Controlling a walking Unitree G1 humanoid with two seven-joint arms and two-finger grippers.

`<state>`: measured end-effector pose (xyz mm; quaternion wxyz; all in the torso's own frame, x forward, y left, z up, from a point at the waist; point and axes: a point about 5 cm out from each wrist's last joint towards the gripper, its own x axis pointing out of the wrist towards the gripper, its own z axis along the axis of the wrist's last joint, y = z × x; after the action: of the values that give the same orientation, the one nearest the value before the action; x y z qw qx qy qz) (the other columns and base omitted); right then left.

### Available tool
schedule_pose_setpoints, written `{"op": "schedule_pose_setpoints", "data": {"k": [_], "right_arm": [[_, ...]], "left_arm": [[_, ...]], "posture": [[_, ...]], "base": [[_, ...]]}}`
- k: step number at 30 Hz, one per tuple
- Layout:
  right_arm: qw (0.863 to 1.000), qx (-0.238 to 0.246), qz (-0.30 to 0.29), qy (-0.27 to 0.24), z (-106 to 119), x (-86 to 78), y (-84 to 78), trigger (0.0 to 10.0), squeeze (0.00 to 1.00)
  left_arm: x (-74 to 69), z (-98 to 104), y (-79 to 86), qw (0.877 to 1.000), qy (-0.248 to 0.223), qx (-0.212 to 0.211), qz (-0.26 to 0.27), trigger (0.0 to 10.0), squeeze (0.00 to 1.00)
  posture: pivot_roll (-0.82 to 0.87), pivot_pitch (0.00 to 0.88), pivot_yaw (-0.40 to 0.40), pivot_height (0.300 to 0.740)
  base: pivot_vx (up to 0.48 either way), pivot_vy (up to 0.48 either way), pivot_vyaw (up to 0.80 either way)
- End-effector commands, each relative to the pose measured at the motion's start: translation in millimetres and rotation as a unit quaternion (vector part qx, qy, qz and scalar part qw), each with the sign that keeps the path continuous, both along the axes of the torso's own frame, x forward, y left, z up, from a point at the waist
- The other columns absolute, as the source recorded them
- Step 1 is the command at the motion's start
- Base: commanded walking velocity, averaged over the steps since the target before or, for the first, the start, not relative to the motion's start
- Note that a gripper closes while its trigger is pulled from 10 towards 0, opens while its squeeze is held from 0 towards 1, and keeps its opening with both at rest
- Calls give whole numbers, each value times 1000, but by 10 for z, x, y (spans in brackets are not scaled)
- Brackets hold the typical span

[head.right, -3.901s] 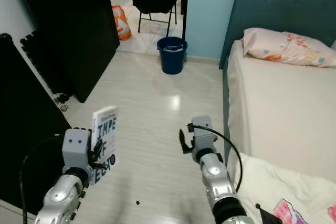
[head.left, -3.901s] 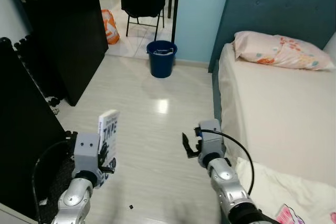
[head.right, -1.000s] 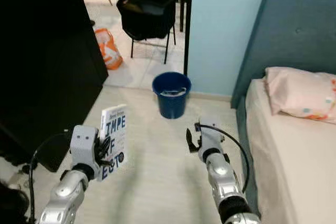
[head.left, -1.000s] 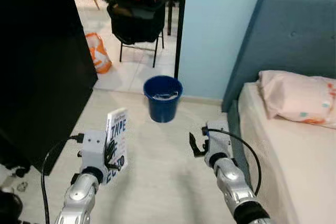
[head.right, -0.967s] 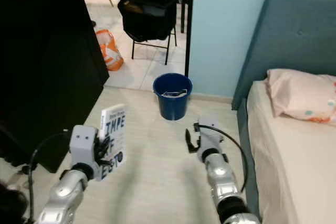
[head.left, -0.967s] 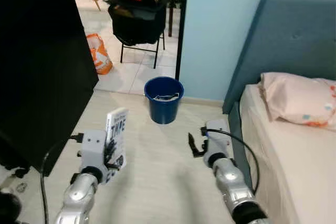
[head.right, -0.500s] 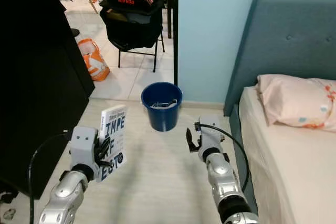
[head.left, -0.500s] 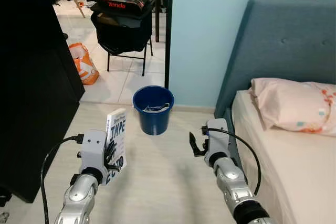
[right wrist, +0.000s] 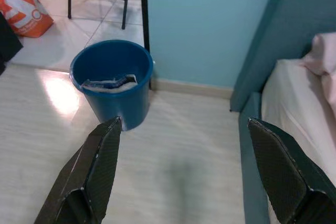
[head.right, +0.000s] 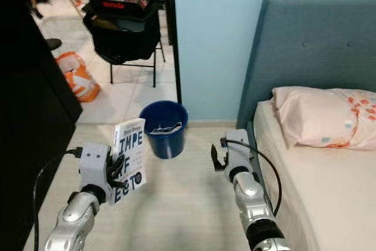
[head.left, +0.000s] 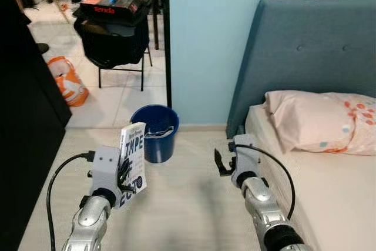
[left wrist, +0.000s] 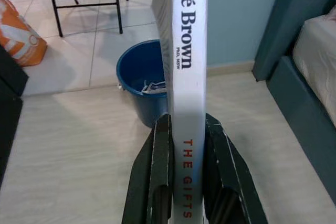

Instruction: Clean up the room

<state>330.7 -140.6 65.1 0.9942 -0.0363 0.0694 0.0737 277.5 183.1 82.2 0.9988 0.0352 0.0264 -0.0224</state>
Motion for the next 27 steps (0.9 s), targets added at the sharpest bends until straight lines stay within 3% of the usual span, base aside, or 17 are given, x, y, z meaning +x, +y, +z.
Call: {"op": "schedule_pose_setpoints", "data": {"k": [1, 27], "right_arm": [[1000, 3, 6, 11, -60, -35, 52, 10000, 0], [1000, 5, 0, 12, -61, -34, 34, 10000, 0]], "left_arm": [[-7, 30, 65, 1000, -12, 0, 11, 10000, 0], [-4, 33, 74, 1000, -13, -1, 12, 10000, 0]], "posture": [[47, 89, -3, 740], [48, 94, -2, 740]], "base": [[379, 0, 0], [379, 0, 0]]}}
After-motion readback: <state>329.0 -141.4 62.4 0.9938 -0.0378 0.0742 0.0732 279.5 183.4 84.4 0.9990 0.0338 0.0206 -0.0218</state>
